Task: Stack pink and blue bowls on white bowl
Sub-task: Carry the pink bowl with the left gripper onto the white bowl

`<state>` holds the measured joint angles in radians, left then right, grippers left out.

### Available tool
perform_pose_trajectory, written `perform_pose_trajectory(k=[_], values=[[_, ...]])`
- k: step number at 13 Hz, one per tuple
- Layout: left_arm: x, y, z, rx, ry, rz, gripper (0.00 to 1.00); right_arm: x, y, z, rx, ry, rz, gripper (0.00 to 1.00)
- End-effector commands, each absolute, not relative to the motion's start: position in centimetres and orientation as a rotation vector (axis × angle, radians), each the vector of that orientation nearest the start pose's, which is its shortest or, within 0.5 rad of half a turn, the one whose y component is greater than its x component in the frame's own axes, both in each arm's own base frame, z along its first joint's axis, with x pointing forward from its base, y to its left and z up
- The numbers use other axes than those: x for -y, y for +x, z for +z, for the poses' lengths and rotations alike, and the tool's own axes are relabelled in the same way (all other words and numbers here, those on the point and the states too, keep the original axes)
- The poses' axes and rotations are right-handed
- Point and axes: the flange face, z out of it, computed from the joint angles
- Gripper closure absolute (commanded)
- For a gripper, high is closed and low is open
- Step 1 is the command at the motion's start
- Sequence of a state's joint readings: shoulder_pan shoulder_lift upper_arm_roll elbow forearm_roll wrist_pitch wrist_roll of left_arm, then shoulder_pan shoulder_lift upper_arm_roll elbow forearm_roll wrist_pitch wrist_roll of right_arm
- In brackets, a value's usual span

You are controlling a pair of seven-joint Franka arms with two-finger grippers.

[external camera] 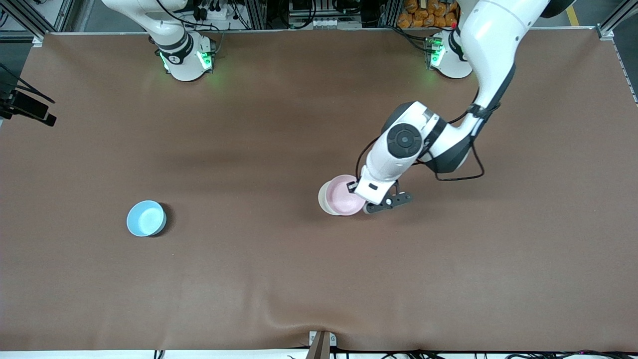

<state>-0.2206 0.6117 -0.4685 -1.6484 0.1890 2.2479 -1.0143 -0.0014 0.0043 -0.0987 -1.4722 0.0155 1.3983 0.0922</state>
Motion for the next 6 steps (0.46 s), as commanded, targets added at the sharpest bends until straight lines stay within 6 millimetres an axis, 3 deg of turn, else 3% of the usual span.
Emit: perform_pose_trajectory(k=[1, 3, 6], values=[[41.2, 56.1, 27.4, 0.471, -3.2, 0.002, 1.0, 5.1, 53.6, 65.5, -0.304, -3.122, 0.12, 0.0], [41.6, 55.9, 26.0, 0.483, -3.189, -0.014, 1.0, 5.1, 54.3, 64.4, -0.302, -3.123, 0.149, 0.0], [42.1, 55.5, 25.7, 0.498, -3.187, -0.005, 1.0, 4.6, 55.7, 61.9, -0.293, -3.125, 0.219, 0.0]])
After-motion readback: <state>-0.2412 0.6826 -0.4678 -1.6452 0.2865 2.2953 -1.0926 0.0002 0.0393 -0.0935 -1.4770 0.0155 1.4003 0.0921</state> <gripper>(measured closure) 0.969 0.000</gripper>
